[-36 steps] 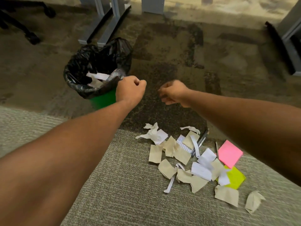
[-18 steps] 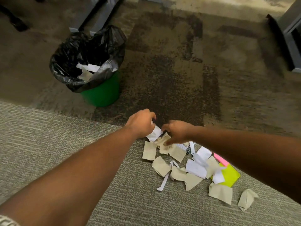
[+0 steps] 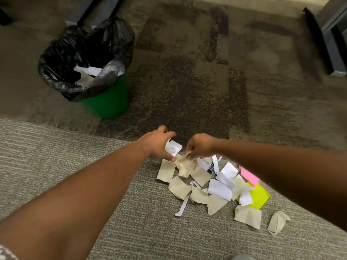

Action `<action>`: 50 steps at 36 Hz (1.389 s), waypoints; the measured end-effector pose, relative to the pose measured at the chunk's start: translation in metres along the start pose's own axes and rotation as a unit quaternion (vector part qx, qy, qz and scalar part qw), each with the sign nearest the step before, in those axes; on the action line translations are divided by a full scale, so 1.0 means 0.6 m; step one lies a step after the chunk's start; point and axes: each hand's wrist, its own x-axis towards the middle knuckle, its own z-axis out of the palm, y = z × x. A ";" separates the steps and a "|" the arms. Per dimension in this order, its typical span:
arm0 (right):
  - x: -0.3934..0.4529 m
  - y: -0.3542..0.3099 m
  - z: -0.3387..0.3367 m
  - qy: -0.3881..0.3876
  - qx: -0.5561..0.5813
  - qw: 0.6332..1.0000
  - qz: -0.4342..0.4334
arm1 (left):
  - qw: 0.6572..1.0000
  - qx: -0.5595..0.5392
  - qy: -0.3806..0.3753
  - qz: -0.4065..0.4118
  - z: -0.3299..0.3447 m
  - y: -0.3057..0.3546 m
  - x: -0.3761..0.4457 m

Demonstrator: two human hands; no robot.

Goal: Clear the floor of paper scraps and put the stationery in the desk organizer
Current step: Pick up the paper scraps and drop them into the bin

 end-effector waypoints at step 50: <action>0.001 -0.002 0.001 -0.020 -0.282 0.951 -0.127 | 0.998 -0.057 -0.004 -0.030 0.053 0.031 -0.033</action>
